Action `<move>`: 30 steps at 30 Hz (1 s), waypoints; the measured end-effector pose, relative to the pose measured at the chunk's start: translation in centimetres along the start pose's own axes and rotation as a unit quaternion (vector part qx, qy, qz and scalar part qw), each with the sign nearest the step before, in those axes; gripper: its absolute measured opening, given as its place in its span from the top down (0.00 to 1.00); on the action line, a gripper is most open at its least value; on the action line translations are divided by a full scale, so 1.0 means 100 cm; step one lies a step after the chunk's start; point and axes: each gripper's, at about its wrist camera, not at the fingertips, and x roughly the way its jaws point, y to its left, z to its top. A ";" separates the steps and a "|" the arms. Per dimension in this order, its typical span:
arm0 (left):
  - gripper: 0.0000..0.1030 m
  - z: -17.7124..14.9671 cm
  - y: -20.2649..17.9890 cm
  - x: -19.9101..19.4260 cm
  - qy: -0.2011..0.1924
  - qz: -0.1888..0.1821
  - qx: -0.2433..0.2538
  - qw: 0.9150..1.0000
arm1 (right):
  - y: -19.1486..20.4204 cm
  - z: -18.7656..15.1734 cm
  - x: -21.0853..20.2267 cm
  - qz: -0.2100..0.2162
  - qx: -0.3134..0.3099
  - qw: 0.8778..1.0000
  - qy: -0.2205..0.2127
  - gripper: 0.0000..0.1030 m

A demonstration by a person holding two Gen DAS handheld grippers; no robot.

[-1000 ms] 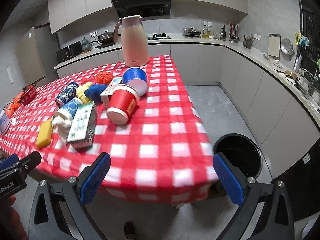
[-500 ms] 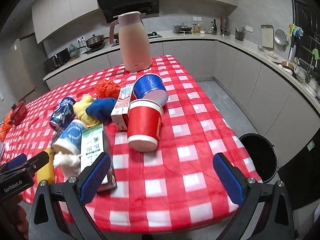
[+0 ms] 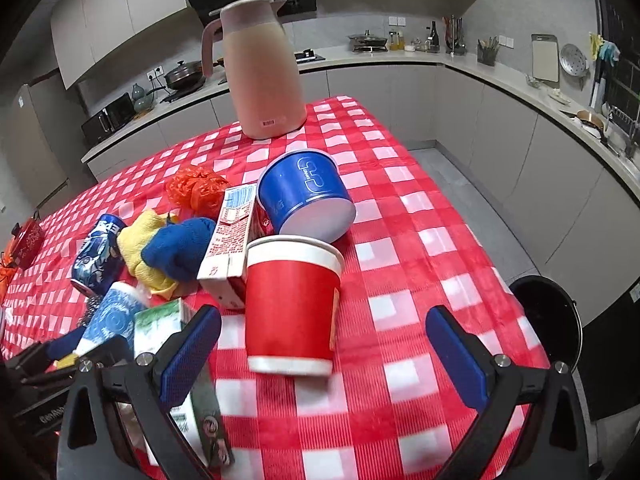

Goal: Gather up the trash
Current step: 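Grasp the blue patterned paper cup with the left gripper while the right gripper grasps the red paper cup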

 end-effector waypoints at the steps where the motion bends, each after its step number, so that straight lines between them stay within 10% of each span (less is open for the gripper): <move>1: 0.34 0.000 0.001 0.000 0.000 -0.001 -0.001 1.000 | 0.000 0.001 0.004 0.003 0.002 1.000 0.004 0.00; 19: 0.38 -0.002 0.005 0.000 -0.001 -0.029 -0.007 1.000 | 0.003 -0.002 0.049 0.037 0.007 0.998 0.058 0.13; 21: 0.42 -0.001 0.008 -0.004 -0.010 -0.040 -0.014 0.999 | 0.004 -0.003 0.051 0.050 0.003 0.997 0.061 0.36; 30: 0.43 0.007 0.025 -0.030 -0.059 -0.085 -0.048 0.993 | 0.009 -0.004 0.043 0.052 -0.009 0.997 0.047 0.37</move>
